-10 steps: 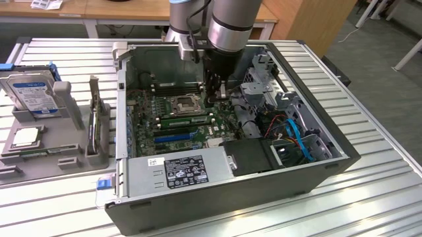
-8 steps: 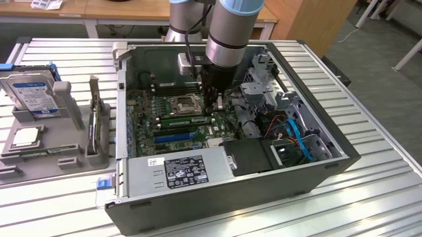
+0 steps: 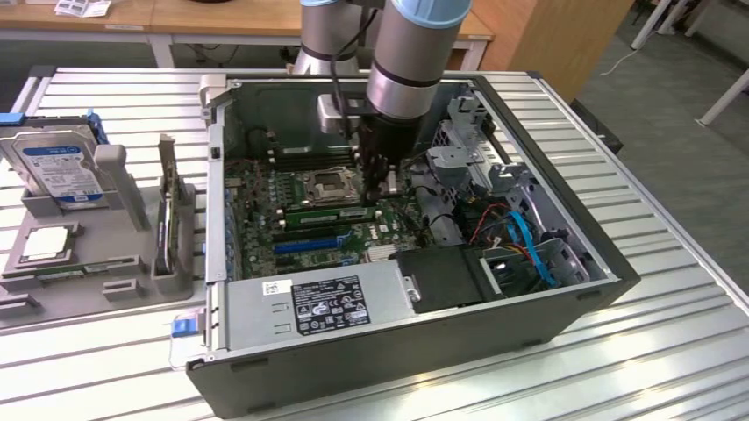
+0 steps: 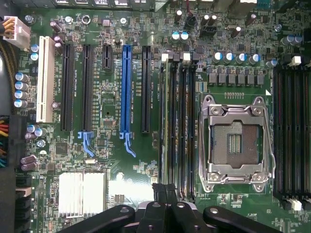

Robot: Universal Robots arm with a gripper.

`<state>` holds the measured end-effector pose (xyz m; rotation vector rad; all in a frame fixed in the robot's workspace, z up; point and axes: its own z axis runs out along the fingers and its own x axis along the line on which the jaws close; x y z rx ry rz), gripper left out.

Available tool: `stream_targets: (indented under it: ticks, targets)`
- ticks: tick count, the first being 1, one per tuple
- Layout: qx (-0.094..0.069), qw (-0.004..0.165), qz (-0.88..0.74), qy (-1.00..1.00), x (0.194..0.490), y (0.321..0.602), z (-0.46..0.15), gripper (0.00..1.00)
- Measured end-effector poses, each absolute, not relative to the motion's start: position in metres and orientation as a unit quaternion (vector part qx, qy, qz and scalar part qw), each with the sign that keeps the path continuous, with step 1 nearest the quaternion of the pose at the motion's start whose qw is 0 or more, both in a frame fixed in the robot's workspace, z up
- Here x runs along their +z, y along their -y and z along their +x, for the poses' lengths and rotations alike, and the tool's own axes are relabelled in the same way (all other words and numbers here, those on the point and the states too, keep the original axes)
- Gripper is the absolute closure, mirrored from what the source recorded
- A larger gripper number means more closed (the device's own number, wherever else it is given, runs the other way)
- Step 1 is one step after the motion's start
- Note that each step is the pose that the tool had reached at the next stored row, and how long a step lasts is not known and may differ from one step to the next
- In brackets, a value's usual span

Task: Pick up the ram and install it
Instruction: 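Press down the ram until it locks into place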

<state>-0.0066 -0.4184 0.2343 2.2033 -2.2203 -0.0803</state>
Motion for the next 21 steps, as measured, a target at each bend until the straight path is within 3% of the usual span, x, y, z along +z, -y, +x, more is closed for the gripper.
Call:
stream_targets:
  ticks: [21]
  targets:
    - [-0.026,0.006,0.704,0.71,0.2343,0.4161,-0.0011,0.9]
